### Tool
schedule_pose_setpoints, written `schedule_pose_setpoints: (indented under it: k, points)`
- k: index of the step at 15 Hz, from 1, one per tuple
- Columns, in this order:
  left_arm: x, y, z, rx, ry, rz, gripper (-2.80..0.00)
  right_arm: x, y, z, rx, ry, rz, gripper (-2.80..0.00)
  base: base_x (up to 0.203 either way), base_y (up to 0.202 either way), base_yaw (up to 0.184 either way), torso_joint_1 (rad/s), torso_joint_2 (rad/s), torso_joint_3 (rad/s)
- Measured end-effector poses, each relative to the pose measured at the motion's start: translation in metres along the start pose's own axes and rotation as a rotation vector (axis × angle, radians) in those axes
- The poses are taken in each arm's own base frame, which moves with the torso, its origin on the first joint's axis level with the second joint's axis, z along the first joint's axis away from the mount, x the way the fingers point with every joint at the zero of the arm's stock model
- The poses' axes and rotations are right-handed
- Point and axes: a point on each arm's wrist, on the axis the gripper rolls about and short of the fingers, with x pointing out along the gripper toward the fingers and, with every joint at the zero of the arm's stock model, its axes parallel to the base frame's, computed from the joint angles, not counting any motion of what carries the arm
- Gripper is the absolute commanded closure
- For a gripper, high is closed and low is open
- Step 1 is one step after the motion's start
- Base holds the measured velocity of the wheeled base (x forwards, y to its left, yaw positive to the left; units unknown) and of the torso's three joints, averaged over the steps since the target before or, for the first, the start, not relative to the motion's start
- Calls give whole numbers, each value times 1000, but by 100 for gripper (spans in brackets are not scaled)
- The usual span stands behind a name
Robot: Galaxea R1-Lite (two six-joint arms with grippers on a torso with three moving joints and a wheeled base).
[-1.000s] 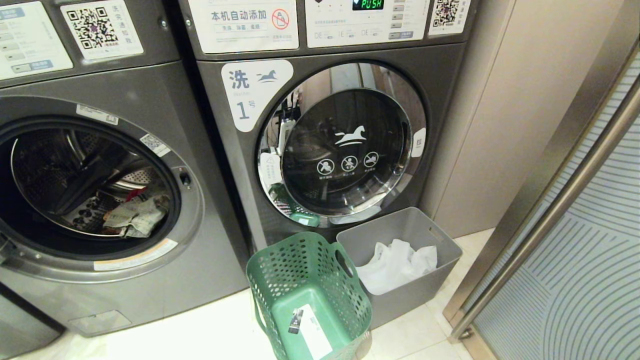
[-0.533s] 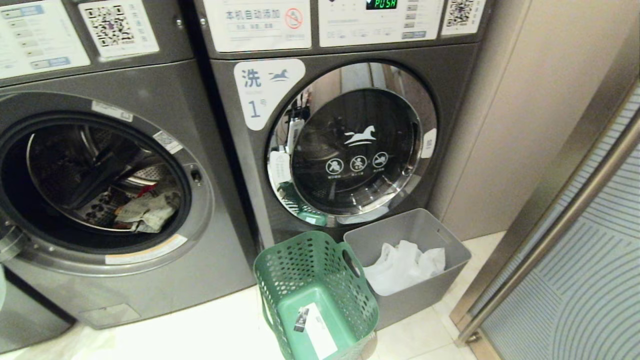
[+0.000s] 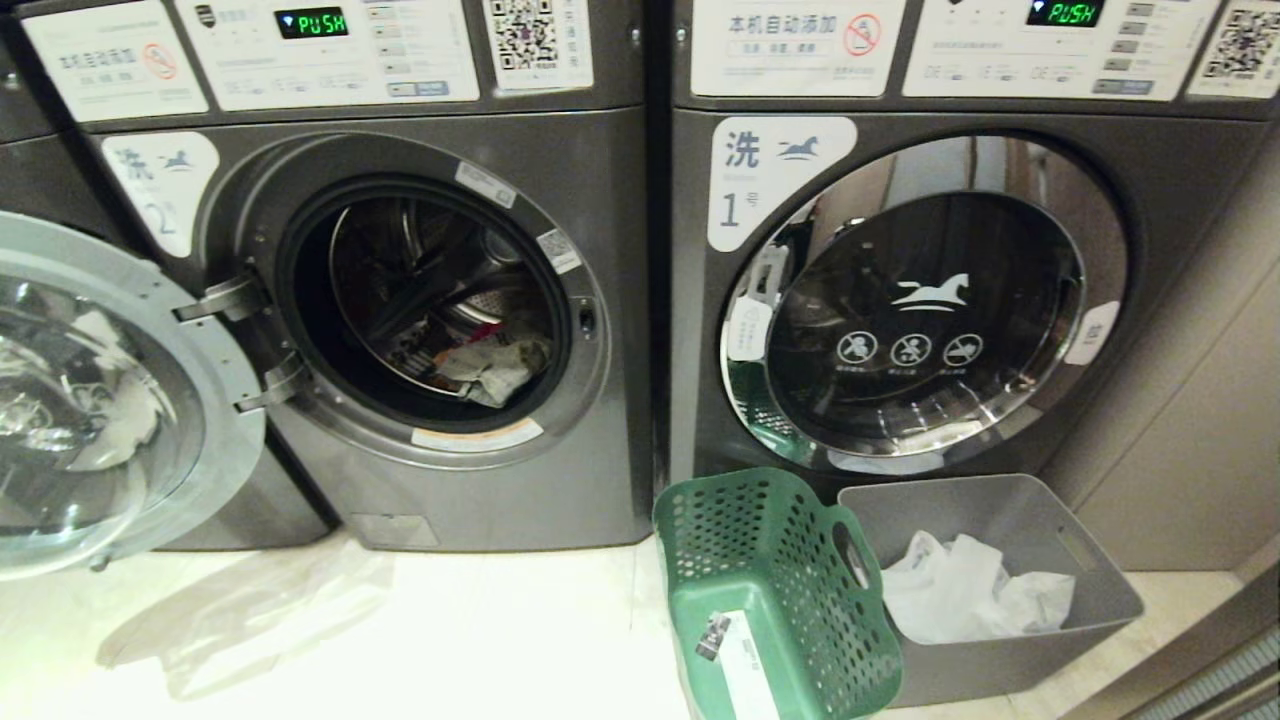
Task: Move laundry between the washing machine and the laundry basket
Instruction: Pick a cloth and place it into the basket
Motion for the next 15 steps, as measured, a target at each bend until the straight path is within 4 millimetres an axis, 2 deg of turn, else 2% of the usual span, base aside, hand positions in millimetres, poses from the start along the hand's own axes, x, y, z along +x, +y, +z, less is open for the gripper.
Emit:
schedule_pose_setpoints:
  k: [9, 15]
  points:
    - [0, 0, 0, -15, 0, 1, 0, 0, 0, 0, 2, 0, -1, 0, 0, 7, 7, 0, 1, 1]
    - [0, 0, 0, -28, 0, 4, 0, 0, 0, 0, 4, 0, -2, 0, 0, 179, -3, 2, 3, 2]
